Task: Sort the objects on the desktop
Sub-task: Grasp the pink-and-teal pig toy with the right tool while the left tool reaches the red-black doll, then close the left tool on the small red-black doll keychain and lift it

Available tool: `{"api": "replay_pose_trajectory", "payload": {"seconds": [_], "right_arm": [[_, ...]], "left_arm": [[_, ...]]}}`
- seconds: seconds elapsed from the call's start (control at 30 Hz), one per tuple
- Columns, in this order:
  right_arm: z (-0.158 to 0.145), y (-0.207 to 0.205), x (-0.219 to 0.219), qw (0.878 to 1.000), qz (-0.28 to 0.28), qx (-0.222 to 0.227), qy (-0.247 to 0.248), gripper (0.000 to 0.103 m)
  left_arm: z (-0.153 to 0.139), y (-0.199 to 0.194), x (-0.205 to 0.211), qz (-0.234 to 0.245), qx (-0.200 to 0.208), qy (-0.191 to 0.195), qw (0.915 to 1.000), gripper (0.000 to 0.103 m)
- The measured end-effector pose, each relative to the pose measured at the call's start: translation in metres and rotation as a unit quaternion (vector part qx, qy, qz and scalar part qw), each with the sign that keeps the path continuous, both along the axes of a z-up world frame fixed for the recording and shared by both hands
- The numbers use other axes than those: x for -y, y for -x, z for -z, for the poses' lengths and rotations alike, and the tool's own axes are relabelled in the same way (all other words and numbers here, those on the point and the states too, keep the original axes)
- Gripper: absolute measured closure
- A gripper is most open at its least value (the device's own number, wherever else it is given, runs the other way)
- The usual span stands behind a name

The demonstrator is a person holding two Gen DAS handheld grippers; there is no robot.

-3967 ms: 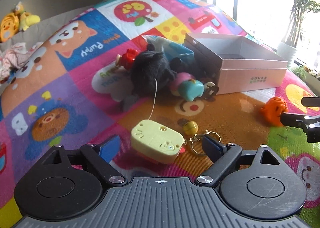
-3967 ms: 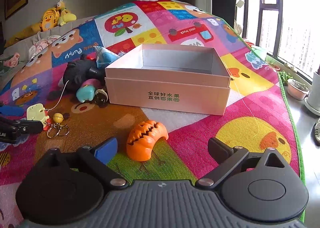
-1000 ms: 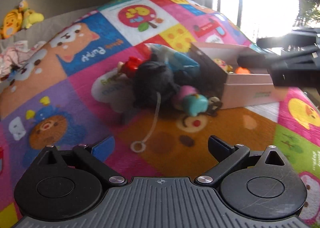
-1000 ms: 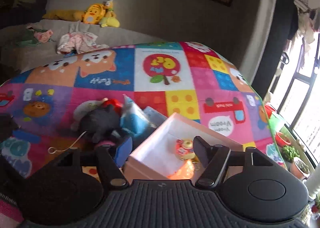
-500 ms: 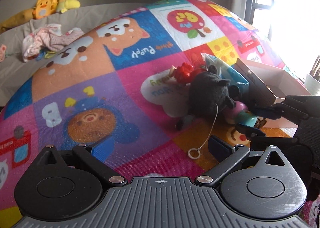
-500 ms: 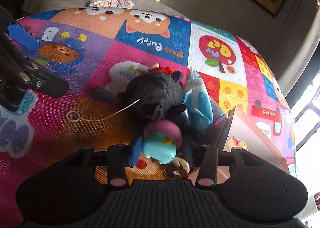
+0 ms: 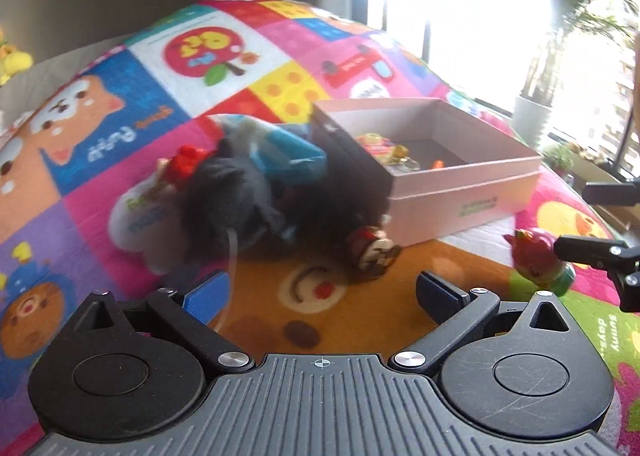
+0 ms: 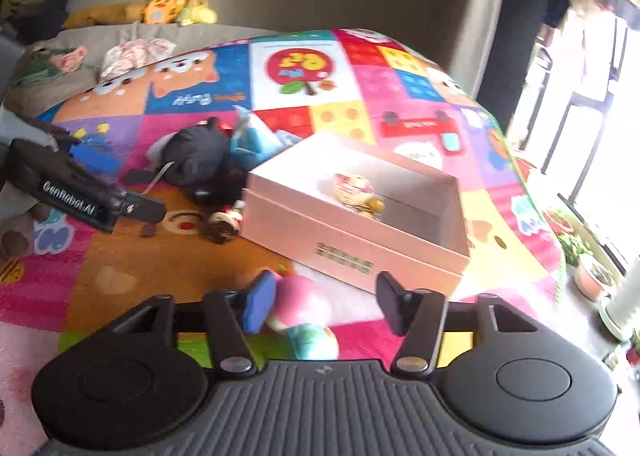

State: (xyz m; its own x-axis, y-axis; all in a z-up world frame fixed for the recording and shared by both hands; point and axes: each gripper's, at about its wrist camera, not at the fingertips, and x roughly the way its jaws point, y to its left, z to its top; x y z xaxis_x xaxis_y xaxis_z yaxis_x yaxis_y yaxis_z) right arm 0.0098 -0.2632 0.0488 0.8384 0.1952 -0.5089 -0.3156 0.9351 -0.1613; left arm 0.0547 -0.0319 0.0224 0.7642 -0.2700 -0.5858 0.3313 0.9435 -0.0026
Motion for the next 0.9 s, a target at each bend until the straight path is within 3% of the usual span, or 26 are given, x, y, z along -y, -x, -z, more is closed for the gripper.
{"api": "replay_pose_trajectory", "payload": {"seconds": [0.07, 0.3, 0.37, 0.43, 0.5, 0.73, 0.9], "right_arm": [[0.006, -0.003, 0.019, 0.999, 0.034, -0.013, -0.033, 0.019], [0.037, -0.019, 0.047, 0.987, 0.093, -0.074, -0.108, 0.015], [0.036, -0.021, 0.053, 0.984, 0.101, -0.072, -0.130, 0.012], [0.037, -0.021, 0.057, 0.982, 0.104, -0.072, -0.141, 0.003], [0.037, -0.021, 0.058, 0.981, 0.101, -0.072, -0.147, 0.002], [0.037, -0.021, 0.055, 0.982, 0.100, -0.077, -0.142, 0.000], [0.038, -0.023, 0.052, 0.982, 0.098, -0.088, -0.132, 0.000]], "left_arm": [[0.005, -0.009, 0.018, 0.024, 0.000, -0.011, 0.9997, 0.009], [0.016, -0.035, 0.047, 0.030, 0.000, -0.034, 0.9990, 0.032], [0.020, -0.039, 0.051, 0.022, 0.002, -0.050, 0.9985, 0.049], [0.020, -0.040, 0.050, 0.012, 0.008, -0.062, 0.9980, 0.057], [0.019, -0.036, 0.047, 0.011, 0.007, -0.063, 0.9979, 0.065], [0.013, 0.020, 0.028, 0.064, -0.016, -0.059, 0.9961, 0.066], [0.013, 0.063, 0.012, 0.075, -0.025, -0.046, 0.9958, 0.056]]}}
